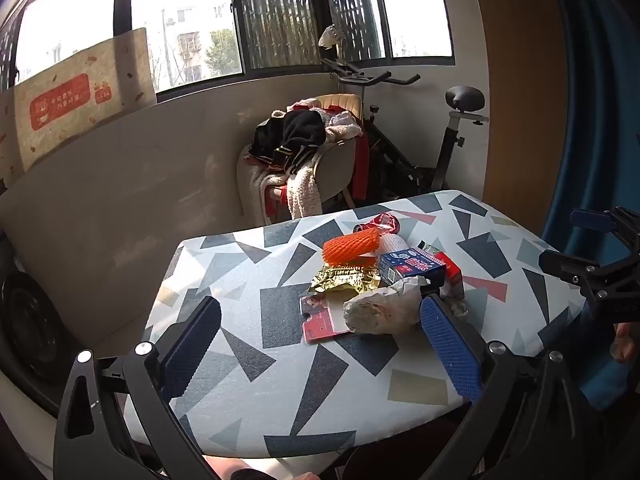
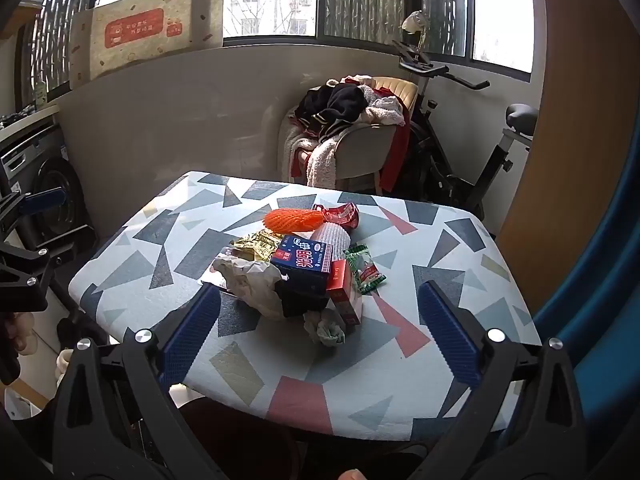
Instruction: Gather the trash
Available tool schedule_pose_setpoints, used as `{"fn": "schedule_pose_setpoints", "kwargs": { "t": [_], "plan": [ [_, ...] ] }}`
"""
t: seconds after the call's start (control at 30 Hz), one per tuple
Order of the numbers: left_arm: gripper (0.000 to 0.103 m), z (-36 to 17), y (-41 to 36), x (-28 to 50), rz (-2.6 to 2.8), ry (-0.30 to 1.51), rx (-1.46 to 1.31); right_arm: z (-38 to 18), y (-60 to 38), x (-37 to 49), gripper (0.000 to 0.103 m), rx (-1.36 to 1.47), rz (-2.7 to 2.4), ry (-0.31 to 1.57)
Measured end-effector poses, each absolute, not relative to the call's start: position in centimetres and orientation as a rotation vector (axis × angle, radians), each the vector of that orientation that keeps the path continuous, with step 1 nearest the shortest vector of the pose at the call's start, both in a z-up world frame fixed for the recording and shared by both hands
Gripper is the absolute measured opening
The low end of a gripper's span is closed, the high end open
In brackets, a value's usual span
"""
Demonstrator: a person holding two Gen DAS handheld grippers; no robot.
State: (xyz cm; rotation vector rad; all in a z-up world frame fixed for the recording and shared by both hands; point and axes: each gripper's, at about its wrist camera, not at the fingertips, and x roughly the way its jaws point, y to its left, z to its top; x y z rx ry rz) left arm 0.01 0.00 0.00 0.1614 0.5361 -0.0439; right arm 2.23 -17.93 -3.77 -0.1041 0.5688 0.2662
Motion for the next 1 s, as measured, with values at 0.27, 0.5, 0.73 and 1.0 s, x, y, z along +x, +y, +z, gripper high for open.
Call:
{"fn": "schedule_pose_setpoints", "kwargs": {
  "t": [0.27, 0.5, 0.73, 1.0],
  "plan": [
    [0.098, 0.01, -0.03, -0.04, -0.042, 0.527, 0.169, -3.92, -18.05, 2.18, 0.097, -0.098, 0.266, 0.573],
    [0.098, 0.04, 0.05, -0.08, -0.042, 0.528, 0.165, -4.05, -17.97, 2.11, 0.097, -0.100, 0.266, 0.572],
    [0.098, -0.01, -0.03, -0.01, -0.042, 0.531, 0.168, -4.15, -18.01, 2.24, 0.097, -0.096, 0.268, 0.572],
    [0.098, -0.04, -0.09, 0.17, -0.044, 0.532, 0.165, -4.08, -18.05, 2.10, 0.097, -0.101, 0.266, 0.572]
  ]
}}
